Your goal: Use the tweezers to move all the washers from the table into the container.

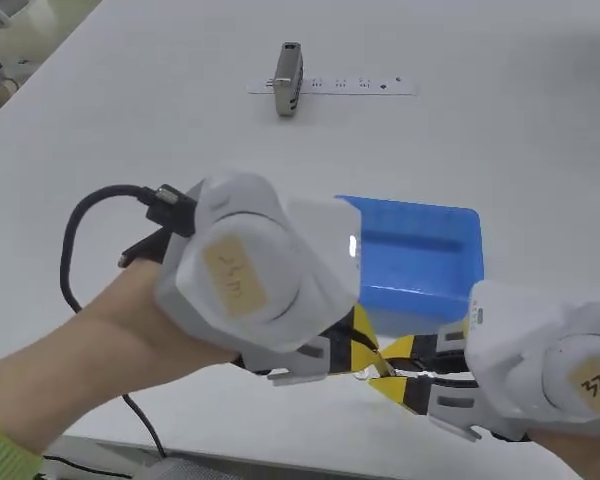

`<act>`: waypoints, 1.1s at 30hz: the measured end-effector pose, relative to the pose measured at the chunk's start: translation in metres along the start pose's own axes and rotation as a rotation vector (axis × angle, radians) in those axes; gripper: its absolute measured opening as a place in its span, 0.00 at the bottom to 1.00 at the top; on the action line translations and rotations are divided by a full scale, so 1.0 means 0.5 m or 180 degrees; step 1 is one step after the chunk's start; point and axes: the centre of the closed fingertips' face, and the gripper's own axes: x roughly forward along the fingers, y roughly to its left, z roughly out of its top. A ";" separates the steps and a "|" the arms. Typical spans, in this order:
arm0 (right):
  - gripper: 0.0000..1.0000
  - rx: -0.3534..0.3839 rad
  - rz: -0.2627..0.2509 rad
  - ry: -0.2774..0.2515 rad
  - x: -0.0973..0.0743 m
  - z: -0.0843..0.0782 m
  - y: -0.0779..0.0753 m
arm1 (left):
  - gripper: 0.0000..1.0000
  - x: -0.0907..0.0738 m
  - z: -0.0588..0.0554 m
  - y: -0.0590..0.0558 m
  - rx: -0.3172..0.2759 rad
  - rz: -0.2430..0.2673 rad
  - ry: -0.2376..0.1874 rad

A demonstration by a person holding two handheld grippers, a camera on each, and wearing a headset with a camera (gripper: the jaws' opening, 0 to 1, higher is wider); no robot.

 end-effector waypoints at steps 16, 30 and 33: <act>0.06 0.0198 0.0041 -0.0045 0.000 -0.011 -0.008 | 0.00 0.011 0.014 0.005 0.0055 -0.0061 0.0063; 0.03 0.0743 -0.0159 -0.0138 -0.026 -0.031 -0.035 | 0.29 0.005 -0.014 0.018 -0.0816 0.0267 -0.0391; 0.03 0.1050 -0.0201 -0.0243 -0.031 -0.033 -0.041 | 0.31 -0.011 -0.040 0.013 -0.1171 0.0399 -0.0563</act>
